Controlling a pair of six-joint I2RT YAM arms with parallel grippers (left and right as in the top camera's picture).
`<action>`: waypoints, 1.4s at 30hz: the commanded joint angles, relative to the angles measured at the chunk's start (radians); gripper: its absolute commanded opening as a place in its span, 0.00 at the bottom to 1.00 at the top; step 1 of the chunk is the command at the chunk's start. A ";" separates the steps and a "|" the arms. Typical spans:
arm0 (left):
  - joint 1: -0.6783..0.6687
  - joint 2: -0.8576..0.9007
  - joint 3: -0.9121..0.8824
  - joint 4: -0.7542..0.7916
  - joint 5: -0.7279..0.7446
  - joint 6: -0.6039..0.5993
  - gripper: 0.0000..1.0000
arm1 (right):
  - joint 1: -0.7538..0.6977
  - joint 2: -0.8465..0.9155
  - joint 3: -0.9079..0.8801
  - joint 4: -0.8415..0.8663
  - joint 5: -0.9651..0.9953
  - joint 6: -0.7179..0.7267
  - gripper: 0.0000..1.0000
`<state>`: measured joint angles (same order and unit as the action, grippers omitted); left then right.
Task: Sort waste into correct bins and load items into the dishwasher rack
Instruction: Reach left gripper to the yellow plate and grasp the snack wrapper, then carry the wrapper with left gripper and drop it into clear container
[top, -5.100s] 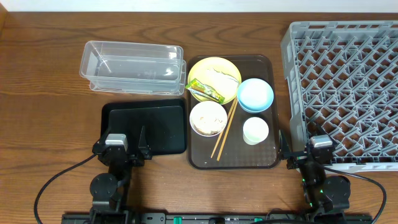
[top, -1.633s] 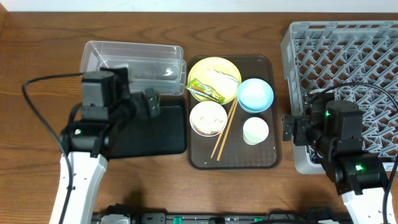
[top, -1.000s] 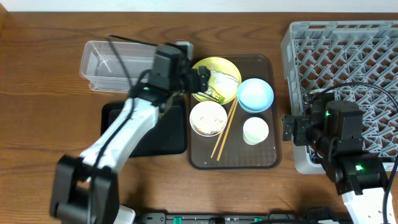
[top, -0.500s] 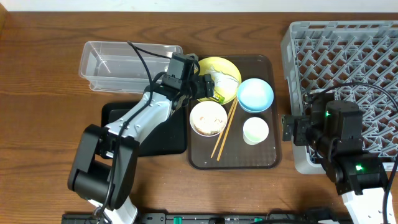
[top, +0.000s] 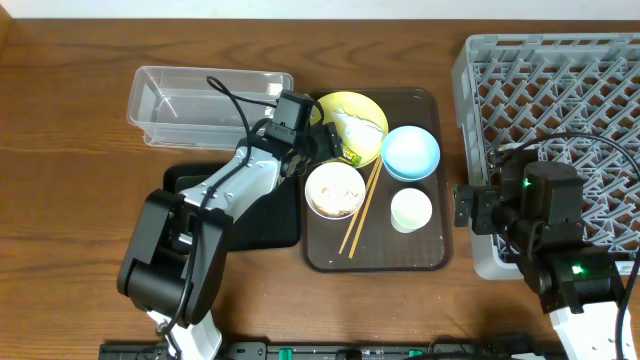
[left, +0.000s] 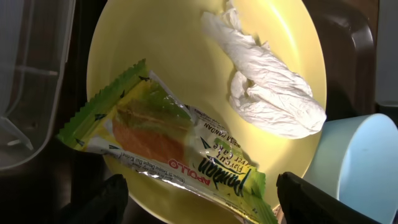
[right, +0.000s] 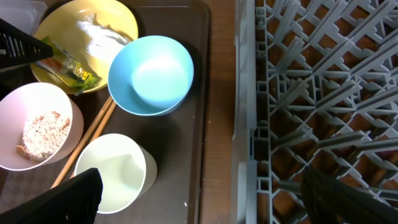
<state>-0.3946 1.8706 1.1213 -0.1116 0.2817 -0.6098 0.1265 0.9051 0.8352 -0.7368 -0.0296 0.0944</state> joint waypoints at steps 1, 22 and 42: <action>-0.006 0.008 0.012 -0.001 -0.013 -0.021 0.79 | -0.002 -0.003 0.021 0.000 0.002 -0.013 0.99; -0.011 0.073 0.012 0.072 -0.014 -0.024 0.74 | -0.002 -0.003 0.021 0.000 -0.005 -0.013 0.99; -0.011 0.140 0.012 0.080 -0.077 -0.024 0.41 | -0.002 -0.003 0.021 -0.003 -0.005 -0.013 0.99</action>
<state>-0.4034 1.9598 1.1278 -0.0177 0.2123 -0.6300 0.1265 0.9051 0.8352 -0.7372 -0.0299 0.0944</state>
